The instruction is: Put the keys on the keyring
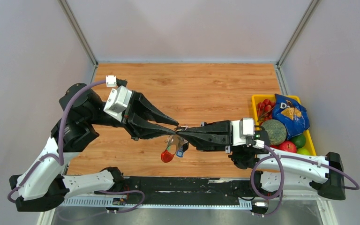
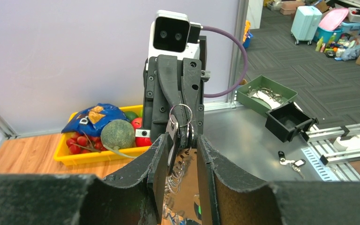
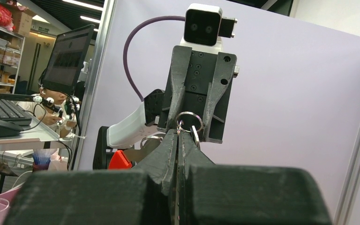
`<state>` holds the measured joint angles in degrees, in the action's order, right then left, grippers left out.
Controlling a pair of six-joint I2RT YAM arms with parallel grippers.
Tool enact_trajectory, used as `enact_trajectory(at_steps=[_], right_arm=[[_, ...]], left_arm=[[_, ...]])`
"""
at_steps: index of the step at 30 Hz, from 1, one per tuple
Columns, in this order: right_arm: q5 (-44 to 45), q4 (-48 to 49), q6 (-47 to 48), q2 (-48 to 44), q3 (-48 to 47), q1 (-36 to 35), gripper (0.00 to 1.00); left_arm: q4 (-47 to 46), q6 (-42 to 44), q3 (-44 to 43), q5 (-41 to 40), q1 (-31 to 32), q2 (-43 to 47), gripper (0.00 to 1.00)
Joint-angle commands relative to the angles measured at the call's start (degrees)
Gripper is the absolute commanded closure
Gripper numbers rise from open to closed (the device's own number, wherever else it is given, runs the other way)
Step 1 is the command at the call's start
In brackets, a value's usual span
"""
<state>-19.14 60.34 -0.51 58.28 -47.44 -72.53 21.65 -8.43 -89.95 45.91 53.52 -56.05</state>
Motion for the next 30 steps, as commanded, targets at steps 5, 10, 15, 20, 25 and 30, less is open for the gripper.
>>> enact_trajectory(at_steps=[5, 10, 15, 20, 25, 30], right_arm=[[0.91, 1.07, 2.12, 0.34, -3.17, -0.61, 1.00], [1.71, 0.66, 2.58, 0.34, -3.17, -0.79, 1.00], [2.13, -0.04, 3.09, 0.42, -3.42, -0.90, 1.00], [2.72, -0.87, 3.66, 0.69, -3.80, -1.08, 1.00], [3.69, -2.17, 4.35, 0.78, -4.38, -1.39, 1.00], [5.72, -3.67, 5.23, 0.49, -4.77, -1.82, 1.00]], left_arm=[[-0.43, 1.16, -0.58, -0.04, -0.10, 0.59, 0.68], [-0.15, 1.38, -0.49, -0.18, -0.15, 0.86, 0.73], [-0.10, 1.65, -0.40, -0.37, -0.19, 1.13, 0.78], [-0.19, 1.49, -0.50, -0.32, -0.13, 0.95, 0.77], [-0.20, 1.40, -0.50, -0.21, -0.09, 0.90, 0.73], [-0.22, 1.47, -0.32, -0.21, -0.19, 0.93, 0.68]])
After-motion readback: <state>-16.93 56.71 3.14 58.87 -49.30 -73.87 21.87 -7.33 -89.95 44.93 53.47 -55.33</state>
